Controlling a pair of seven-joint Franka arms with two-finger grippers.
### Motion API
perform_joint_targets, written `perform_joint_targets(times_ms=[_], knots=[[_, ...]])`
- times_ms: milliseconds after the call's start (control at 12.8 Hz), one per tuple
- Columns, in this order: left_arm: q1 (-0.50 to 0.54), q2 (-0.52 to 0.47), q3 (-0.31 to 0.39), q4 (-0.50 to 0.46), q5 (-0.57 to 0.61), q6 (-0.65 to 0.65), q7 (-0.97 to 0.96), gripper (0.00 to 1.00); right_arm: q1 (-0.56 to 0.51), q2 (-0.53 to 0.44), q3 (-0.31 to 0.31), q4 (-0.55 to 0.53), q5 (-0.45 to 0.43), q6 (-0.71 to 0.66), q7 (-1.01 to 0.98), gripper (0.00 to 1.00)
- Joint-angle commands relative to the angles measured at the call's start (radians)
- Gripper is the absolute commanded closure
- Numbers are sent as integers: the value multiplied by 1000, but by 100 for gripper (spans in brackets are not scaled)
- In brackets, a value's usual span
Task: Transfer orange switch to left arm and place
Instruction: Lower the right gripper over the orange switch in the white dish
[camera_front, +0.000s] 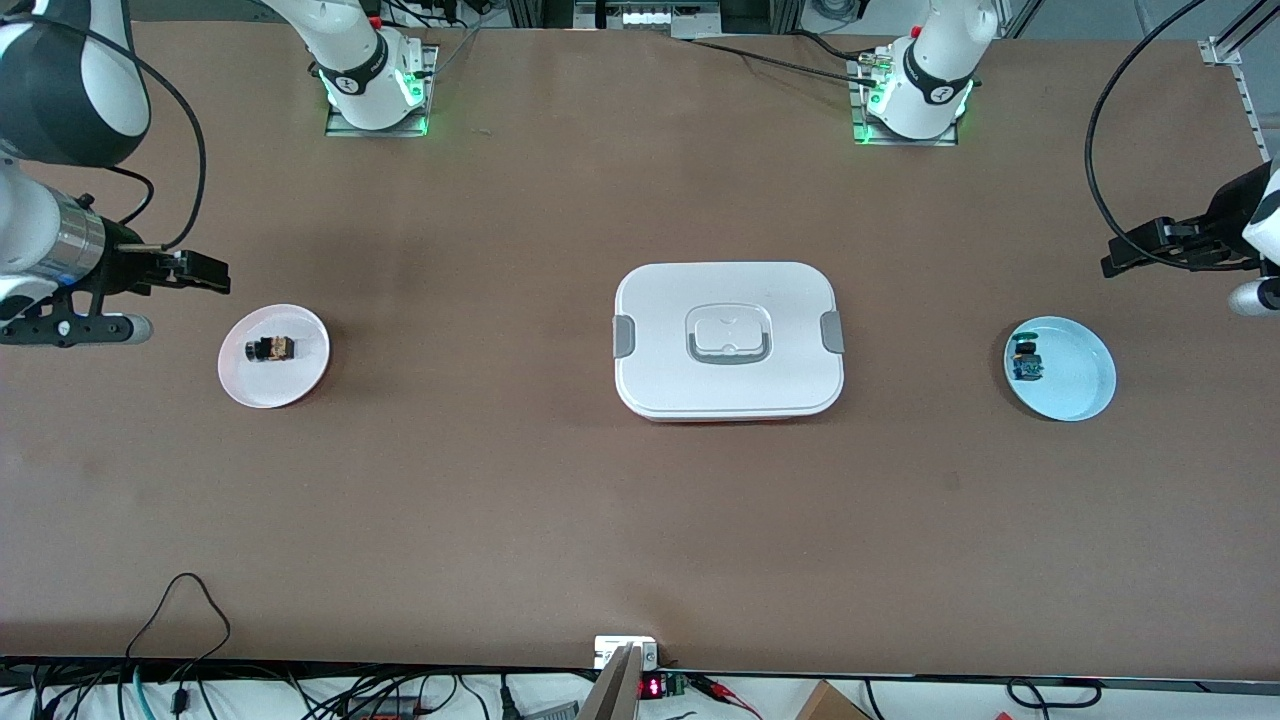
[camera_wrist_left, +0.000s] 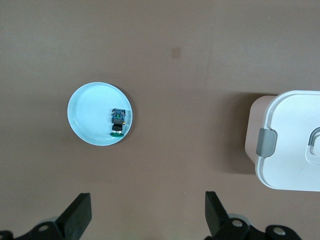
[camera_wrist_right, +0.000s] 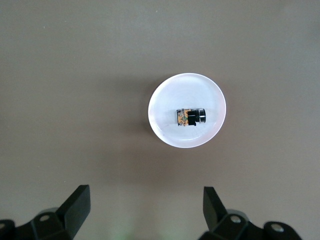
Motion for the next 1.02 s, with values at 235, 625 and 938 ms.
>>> perform_joint_targets(times_ms=[235, 625, 938], knots=[[4, 14, 0, 31, -16, -23, -8, 0, -55, 67, -1, 18, 25, 66, -6, 0], [4, 14, 0, 31, -16, -23, -8, 0, -92, 126, -1, 0, 1, 126, -62, 0], [2, 14, 0, 31, -16, -23, -8, 0, -95, 164, 1, -139, -59, 328, -72, 0]])
